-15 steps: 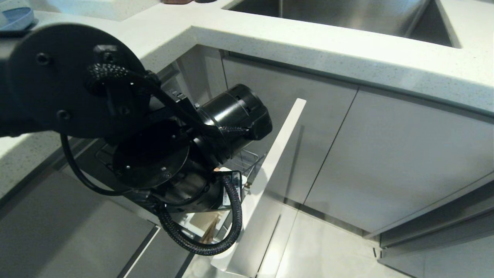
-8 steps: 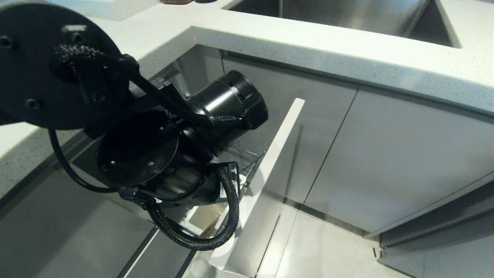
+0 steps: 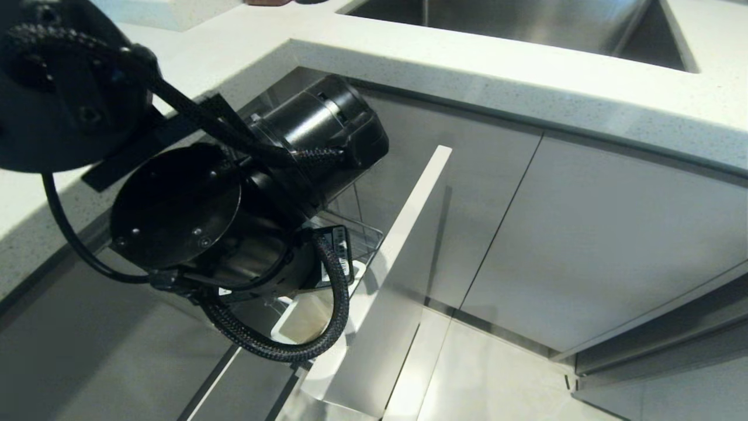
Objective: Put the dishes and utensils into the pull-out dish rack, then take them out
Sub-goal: Take the fork out of the cupboard
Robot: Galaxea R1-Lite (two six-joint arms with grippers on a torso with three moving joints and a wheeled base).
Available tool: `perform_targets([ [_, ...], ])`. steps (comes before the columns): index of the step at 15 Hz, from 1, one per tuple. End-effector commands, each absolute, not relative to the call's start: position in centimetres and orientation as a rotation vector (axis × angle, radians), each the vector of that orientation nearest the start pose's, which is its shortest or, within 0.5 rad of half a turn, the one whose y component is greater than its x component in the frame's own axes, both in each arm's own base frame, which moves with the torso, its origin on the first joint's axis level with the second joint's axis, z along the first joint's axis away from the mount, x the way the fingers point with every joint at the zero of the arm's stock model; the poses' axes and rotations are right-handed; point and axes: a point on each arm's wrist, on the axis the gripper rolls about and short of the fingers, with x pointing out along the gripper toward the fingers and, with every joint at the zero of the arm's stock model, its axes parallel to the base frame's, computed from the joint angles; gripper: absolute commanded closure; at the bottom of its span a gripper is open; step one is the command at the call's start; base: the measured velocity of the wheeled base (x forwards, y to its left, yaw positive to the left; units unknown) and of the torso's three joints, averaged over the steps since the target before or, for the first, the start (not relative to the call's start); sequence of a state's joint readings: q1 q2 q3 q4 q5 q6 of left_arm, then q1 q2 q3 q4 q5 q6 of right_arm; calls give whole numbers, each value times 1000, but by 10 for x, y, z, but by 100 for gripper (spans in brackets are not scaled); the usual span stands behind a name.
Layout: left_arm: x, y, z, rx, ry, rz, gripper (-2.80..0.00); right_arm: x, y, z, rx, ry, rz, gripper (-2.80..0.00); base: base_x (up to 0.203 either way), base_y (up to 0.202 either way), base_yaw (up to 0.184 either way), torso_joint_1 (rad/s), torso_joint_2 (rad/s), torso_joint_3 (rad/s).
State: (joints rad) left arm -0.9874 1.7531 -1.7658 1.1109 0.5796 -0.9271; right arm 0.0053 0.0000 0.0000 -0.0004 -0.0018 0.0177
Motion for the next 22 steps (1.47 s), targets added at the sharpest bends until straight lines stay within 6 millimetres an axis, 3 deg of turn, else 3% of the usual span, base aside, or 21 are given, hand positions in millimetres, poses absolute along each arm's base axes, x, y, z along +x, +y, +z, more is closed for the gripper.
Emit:
perform_targets([
  [1, 156, -218, 292, -119, 828, 14, 0, -23, 0, 75, 17, 0, 4, 0, 0, 0, 0, 0, 0, 0],
  [15, 142, -202, 320, -217, 722, 3, 0, -23, 0, 75, 18, 1, 5, 0, 0, 0, 0, 0, 0, 0],
  [22, 118, -171, 363, -401, 523, -70, 0, -23, 0, 75, 18, 0, 5, 0, 0, 0, 0, 0, 0, 0],
])
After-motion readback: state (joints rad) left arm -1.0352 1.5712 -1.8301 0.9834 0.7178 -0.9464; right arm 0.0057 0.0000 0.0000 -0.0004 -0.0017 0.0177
